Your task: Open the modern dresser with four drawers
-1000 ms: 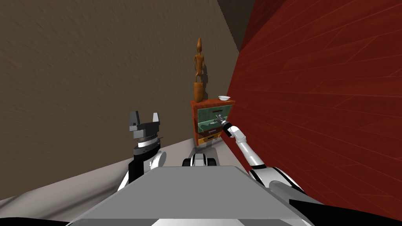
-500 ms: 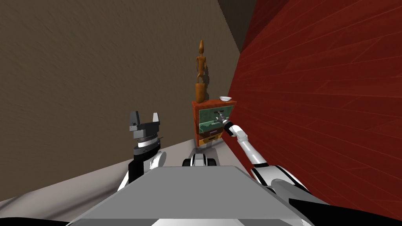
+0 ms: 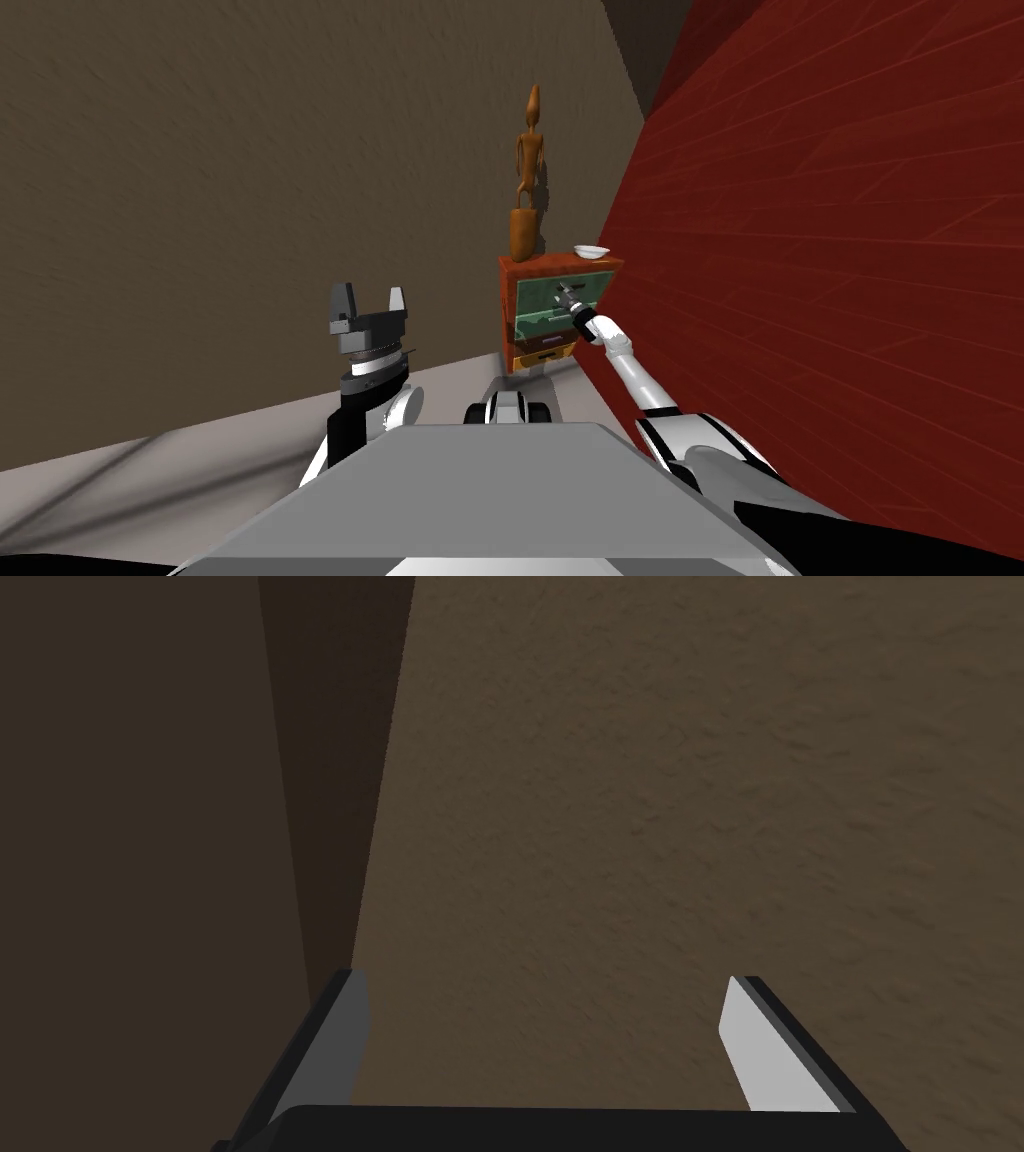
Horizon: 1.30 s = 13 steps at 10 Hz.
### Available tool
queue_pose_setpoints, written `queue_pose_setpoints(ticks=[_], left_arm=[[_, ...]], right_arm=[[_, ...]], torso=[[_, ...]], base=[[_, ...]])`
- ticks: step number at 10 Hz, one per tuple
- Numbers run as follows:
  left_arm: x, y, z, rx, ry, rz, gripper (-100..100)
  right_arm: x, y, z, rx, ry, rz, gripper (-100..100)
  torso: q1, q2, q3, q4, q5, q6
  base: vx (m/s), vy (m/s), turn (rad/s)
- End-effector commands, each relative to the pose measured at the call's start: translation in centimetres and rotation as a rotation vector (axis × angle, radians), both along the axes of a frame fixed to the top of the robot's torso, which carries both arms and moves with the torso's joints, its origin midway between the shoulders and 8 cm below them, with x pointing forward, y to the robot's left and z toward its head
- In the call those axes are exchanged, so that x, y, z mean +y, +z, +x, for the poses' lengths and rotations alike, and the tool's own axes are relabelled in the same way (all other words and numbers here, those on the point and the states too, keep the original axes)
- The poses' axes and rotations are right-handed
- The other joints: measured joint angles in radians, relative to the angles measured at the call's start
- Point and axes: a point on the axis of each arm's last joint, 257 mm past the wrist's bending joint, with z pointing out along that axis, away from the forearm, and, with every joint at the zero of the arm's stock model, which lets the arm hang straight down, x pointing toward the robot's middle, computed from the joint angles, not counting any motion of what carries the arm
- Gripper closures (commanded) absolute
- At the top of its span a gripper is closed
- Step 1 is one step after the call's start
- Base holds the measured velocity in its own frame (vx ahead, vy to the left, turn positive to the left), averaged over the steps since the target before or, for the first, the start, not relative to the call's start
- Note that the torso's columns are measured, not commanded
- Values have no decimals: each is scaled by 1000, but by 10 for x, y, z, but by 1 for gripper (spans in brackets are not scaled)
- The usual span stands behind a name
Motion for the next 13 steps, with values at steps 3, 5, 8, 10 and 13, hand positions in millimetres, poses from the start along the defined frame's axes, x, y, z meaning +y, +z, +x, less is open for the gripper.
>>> queue_pose_setpoints(ticks=[3,5,8,10,13], left_arm=[[0,0,0,0,0,0,0],[0,0,0,0,0,0,0],[0,0,0,0,0,0,0],[0,0,0,0,0,0,0],[0,0,0,0,0,0,0]], right_arm=[[-24,6,9,-1,-60,1,-100],[-7,3,2,-1,-17,-1,100],[20,-1,-11,-1,49,1,100],[22,0,-13,-1,53,-1,100],[2,5,-4,0,20,-6,-100]], torso=[[3,-7,-4,-2,1,0],[2,-8,-5,-2,1,1],[2,-5,-3,-1,1,-1],[1,-3,-2,-1,0,0],[0,-4,-3,-2,0,0]], base=[[-48,-22,140],[44,19,-273],[70,38,-206],[37,21,-127],[26,-44,84]])
